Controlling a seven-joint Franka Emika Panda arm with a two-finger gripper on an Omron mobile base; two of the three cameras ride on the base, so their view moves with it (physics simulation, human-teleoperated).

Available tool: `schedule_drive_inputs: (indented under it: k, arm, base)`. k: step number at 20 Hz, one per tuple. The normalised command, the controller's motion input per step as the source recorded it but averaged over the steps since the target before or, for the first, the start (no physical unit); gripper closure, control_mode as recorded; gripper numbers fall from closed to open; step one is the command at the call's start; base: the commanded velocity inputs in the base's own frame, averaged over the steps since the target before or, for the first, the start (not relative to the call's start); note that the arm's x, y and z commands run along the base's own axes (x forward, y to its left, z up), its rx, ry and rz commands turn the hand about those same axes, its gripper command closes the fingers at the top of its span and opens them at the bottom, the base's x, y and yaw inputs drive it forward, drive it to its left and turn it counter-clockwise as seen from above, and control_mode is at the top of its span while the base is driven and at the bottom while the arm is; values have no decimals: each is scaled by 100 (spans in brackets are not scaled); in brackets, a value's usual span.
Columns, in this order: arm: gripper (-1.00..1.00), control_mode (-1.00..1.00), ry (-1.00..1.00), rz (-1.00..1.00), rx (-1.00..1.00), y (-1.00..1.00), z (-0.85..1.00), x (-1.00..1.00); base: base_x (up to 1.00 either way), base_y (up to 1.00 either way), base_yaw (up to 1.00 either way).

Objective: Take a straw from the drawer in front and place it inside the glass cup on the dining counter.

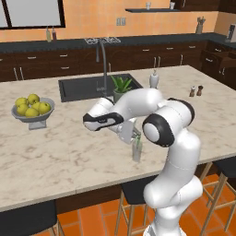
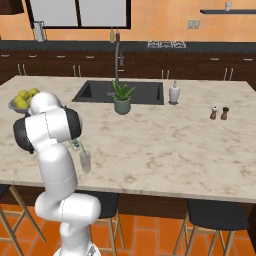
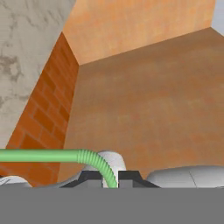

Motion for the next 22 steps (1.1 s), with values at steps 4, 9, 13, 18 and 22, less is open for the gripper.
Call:
schedule_drive_inputs:
  k: [4, 9, 13, 18, 22]
  arm:
    - [100, -100, 0, 0, 0, 2, -25, 3]
    - [100, -100, 0, 0, 0, 0, -19, 1]
    - [-100, -100, 0, 0, 0, 0, -5, 0]
    - [-100, -100, 0, 0, 0, 0, 0, 0]
    - [-100, -100, 0, 0, 1, 0, 0, 0]
  base:
    - [0, 0, 0]
    - [0, 0, 0]
    - [0, 0, 0]
    - [0, 0, 0]
    - [0, 0, 0]
